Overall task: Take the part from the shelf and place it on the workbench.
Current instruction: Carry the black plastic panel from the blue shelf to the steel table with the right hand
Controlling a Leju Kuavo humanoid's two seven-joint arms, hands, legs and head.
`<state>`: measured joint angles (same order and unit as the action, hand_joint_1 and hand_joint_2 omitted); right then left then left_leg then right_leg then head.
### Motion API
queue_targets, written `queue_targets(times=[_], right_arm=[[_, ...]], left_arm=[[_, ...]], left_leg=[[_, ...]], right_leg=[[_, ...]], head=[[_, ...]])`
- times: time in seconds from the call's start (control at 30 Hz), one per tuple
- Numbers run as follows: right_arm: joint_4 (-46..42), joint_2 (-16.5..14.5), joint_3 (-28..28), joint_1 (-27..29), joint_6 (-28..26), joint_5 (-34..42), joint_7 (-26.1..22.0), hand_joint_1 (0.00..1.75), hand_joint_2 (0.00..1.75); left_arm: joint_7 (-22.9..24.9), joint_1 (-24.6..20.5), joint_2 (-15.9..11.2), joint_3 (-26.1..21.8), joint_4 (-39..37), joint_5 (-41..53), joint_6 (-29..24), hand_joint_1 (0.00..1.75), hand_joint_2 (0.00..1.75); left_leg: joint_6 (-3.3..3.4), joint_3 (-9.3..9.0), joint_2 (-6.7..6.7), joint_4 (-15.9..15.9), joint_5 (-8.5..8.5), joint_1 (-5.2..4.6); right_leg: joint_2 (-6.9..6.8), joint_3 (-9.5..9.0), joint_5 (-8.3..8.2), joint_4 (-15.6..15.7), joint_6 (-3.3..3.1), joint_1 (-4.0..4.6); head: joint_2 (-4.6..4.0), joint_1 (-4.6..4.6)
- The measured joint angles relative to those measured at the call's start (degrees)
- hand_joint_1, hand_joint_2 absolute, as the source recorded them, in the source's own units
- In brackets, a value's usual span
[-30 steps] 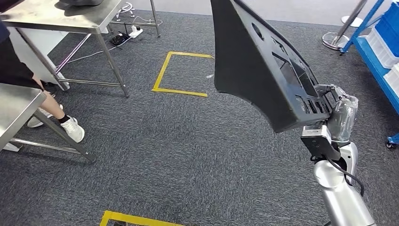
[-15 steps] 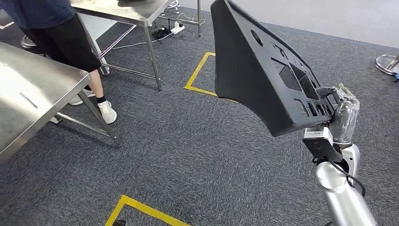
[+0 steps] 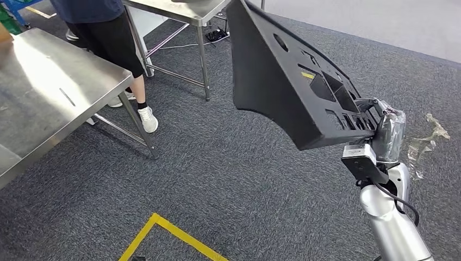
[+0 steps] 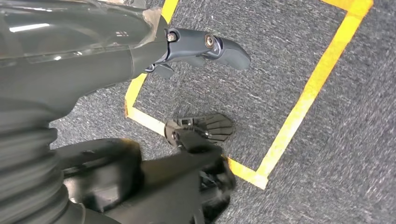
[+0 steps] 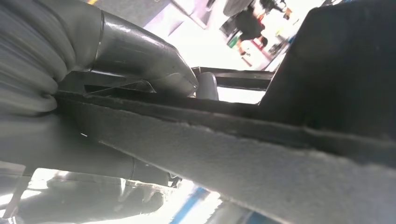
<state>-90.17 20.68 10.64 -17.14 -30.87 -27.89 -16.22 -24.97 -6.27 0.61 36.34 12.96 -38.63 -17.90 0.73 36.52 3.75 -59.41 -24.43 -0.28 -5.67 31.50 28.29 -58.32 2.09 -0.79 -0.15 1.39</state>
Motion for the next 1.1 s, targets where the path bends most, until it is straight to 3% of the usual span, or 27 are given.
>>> queue_targets(times=[0.07,0.1,0.17,0.23,0.3,0.33,0.37,0.43,0.47,0.53,0.6,0.67,0.73,0.77,0.83,0.9,0.97,1.0,1.03,1.1], right_arm=[[-0.4,0.1,0.3,0.0,0.1,-0.5,0.3,1.75,1.75],[-0.6,0.1,0.4,0.0,0.1,-0.7,0.4,1.75,1.75],[-0.9,0.3,0.6,0.1,0.1,-1.1,0.7,1.75,1.75],[-1.1,0.6,0.7,0.4,0.1,-1.2,0.8,1.75,1.75],[-1.1,0.7,0.7,0.8,0.1,-1.5,0.9,1.75,1.75],[-1.1,0.7,0.7,1.0,0.1,-1.7,1.0,1.75,1.75],[-1.1,0.7,0.7,1.1,0.1,-1.8,1.0,1.75,1.75],[-1.1,0.8,0.8,1.2,0.1,-2.0,1.1,1.75,1.75],[-1.1,0.8,0.8,1.2,0.1,-2.1,1.1,1.75,1.75],[-1.1,0.9,0.8,1.4,0.1,-2.2,1.1,1.75,1.75],[-1.2,0.9,0.9,1.5,0.1,-2.5,1.0,1.75,1.75],[-1.5,0.9,1.0,1.6,0.1,-2.7,0.9,1.75,1.75],[-1.7,1.0,1.0,1.9,0.1,-3.0,0.8,1.75,1.75],[-1.8,1.0,1.0,2.1,0.1,-3.1,0.8,1.75,1.75],[-1.8,1.1,1.1,2.5,0.1,-3.2,0.8,1.75,1.75],[-1.9,1.0,1.2,2.6,0.1,-3.2,0.8,1.75,1.75],[-2.1,1.1,1.2,2.6,0.3,-3.1,0.7,1.75,1.75],[-2.2,1.1,1.2,2.6,0.4,-3.1,0.7,1.75,1.75],[-2.2,1.2,1.2,2.5,0.5,-3.0,0.7,1.75,1.75],[-2.3,1.3,1.2,2.5,0.6,-3.0,0.7,1.75,1.75]], left_arm=[[0.0,0.0,0.0,0.0,0.0,0.2,0.0,0.0,1.75],[0.0,0.1,0.0,0.0,0.0,0.4,0.0,0.0,1.75],[0.1,0.0,0.0,-0.1,0.0,0.7,0.0,0.0,1.75],[0.1,-0.3,0.1,-0.1,0.0,1.0,0.2,0.0,1.75],[0.2,-0.3,0.1,-0.1,0.0,1.2,0.4,0.0,1.75],[0.2,-0.3,0.2,-0.1,0.0,1.3,0.5,0.0,1.75],[0.3,-0.3,0.2,-0.1,0.0,1.4,0.5,0.0,1.75],[0.4,-0.4,0.2,-0.1,0.1,1.5,0.5,0.0,1.75],[0.5,-0.5,0.2,-0.1,0.1,1.5,0.6,0.0,1.75],[0.7,-0.5,0.2,-0.1,0.1,1.8,0.6,0.0,1.75],[0.8,-0.3,0.2,-0.1,0.1,2.0,0.8,0.0,1.75],[0.9,-0.3,0.1,-0.1,0.1,2.3,1.0,0.0,1.75],[1.0,-0.5,0.1,-0.1,0.2,2.5,1.1,0.0,1.75],[1.1,-0.6,0.1,-0.1,0.2,2.6,1.1,0.0,1.75],[1.3,-0.7,0.1,-0.1,0.3,2.9,1.2,0.0,1.75],[1.5,-0.7,0.1,-0.1,0.3,3.2,1.2,0.0,1.75],[1.7,-1.0,0.0,-0.1,0.4,3.5,1.3,0.0,1.75],[1.8,-1.2,0.0,-0.1,0.5,3.6,1.4,0.0,1.75],[1.9,-1.3,0.0,-0.1,0.6,3.7,1.5,0.0,1.75],[2.0,-1.4,-0.1,-0.1,0.6,3.7,1.6,0.0,1.75]], left_leg=[[0.71,-0.12,-1.02,0.4,-0.06,-0.31],[1.08,-0.23,-1.7,0.6,0.09,-0.28],[1.94,-0.53,-3.02,1.1,0.47,0.06],[2.41,-0.59,-4.43,1.2,0.63,0.34],[2.46,-0.57,-6.06,1.2,0.65,0.38],[2.43,-0.58,-6.9,1.2,0.67,0.43],[2.35,-0.61,-7.73,1.1,0.68,0.52],[1.87,-0.48,-9.34,0.7,0.62,0.62],[1.52,-0.3,-10.07,0.5,0.58,0.59],[0.72,0.11,-11.22,0.4,0.71,0.5],[0.1,0.35,-11.95,0.7,0.94,0.68],[-0.37,1.28,-10.02,-1.2,-0.37,0.63],[-0.73,4.16,-6.41,-7.3,-3.69,0.53],[-0.84,5.99,-5.26,-11.1,-5.31,0.58],[-0.87,7.83,-4.26,-15.0,-6.17,0.64],[-0.52,5.43,-3.36,-10.8,-3.55,0.59],[0.25,1.35,-0.81,-3.5,-1.05,0.18],[0.62,0.18,0.06,-1.3,-0.58,-0.13],[0.94,-0.24,0.41,-0.3,-0.57,-0.41],[1.55,-0.25,-1.0,0.2,-0.39,-0.53]], right_leg=[[-1.21,-0.23,0.19,0.1,0.51,0.28],[-1.14,-0.25,0.43,-0.1,0.77,0.2],[1.22,0.98,2.04,-2.9,0.84,0.03],[4.39,4.61,4.93,-10.1,0.44,-0.15],[5.33,8.0,6.52,-16.2,0.61,-0.19],[5.43,8.41,6.08,-16.4,1.04,-0.28],[5.58,7.62,4.74,-14.1,1.63,-0.44],[7.42,4.18,1.32,-6.1,2.87,-1.04],[8.29,2.73,0.13,-3.0,2.96,-1.28],[8.88,1.71,-0.6,-0.9,2.21,-1.24],[7.69,1.57,-0.86,-0.9,1.2,-1.21],[6.5,1.42,-1.0,-0.7,0.42,-1.4],[5.2,1.33,-0.95,-0.6,-0.25,-1.18],[4.48,1.33,-0.88,-0.6,-0.51,-1.0],[2.96,1.29,-0.75,-0.7,-0.78,-0.69],[1.56,1.13,-0.64,-0.7,-0.89,-0.53],[0.41,0.96,-0.43,-0.7,-0.73,-0.16],[-0.16,0.88,-0.32,-0.7,-0.58,0.07],[-0.77,0.77,-0.2,-0.6,-0.35,0.28],[-1.88,0.54,0.02,-0.5,0.19,0.48]], head=[[0.0,-0.17],[0.0,-0.18],[0.0,-0.27],[0.0,-0.55],[0.0,-0.72],[0.0,-0.73],[0.0,-0.72],[0.0,-0.78],[0.0,-0.83],[0.0,-0.81],[0.0,-0.72],[0.0,-0.5],[0.0,-0.1],[0.0,0.08],[0.0,0.11],[0.0,0.13],[0.0,0.12],[0.0,0.06],[0.0,0.0],[0.0,-0.1]])
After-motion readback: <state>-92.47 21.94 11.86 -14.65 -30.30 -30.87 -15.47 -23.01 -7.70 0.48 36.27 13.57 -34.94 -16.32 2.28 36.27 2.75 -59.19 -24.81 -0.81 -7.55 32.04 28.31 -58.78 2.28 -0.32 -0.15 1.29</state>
